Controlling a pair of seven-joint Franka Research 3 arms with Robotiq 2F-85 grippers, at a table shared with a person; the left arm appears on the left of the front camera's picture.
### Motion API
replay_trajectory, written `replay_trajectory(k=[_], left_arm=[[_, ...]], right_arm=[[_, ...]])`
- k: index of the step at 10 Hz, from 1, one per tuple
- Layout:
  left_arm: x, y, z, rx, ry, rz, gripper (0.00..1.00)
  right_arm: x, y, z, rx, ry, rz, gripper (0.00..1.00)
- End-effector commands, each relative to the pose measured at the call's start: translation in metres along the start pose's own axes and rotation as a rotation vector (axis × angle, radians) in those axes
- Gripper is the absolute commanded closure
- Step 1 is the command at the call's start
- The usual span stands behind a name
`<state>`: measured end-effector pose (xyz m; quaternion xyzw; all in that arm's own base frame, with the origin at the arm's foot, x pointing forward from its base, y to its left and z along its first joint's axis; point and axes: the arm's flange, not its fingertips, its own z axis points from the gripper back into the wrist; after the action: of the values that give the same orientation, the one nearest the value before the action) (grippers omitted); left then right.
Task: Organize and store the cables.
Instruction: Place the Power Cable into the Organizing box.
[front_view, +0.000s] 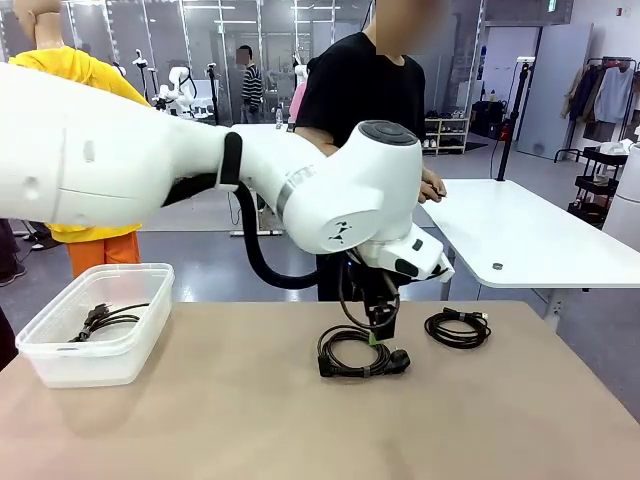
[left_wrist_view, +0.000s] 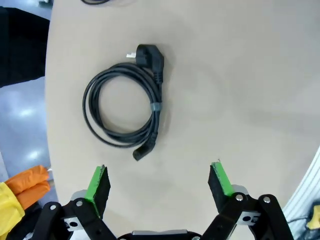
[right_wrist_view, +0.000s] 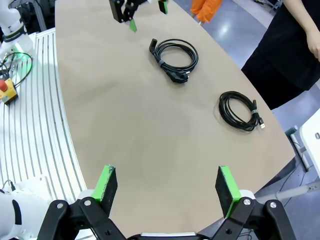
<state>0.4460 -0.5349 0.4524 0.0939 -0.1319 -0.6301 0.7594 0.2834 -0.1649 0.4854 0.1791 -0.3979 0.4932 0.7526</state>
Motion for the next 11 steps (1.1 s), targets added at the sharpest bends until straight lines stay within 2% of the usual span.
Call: replay_trajectory(k=[1,6,8,11], left_arm=[[0.012,0.005,-0.016,-0.021,0.032,-0.012,0.0],[0.012,0.007,-0.074,-0.085,0.006,-0.15,0.0],[0.007,0.017,-0.092,-0.123,-0.019,-0.108,0.0],[0.006,0.029,-0.114,-0.178,-0.057,-0.144,0.0]], right_arm=[[0.0,-0.002,0.0,0.001,-0.014,0.019,0.0],[0.0,-0.002,0.0,0.001,-0.014,0.019,0.0],[0.0,-0.002,0.0,0.001,-0.014,0.019,0.0],[0.0,-0.002,0.0,0.001,-0.014,0.019,0.0]])
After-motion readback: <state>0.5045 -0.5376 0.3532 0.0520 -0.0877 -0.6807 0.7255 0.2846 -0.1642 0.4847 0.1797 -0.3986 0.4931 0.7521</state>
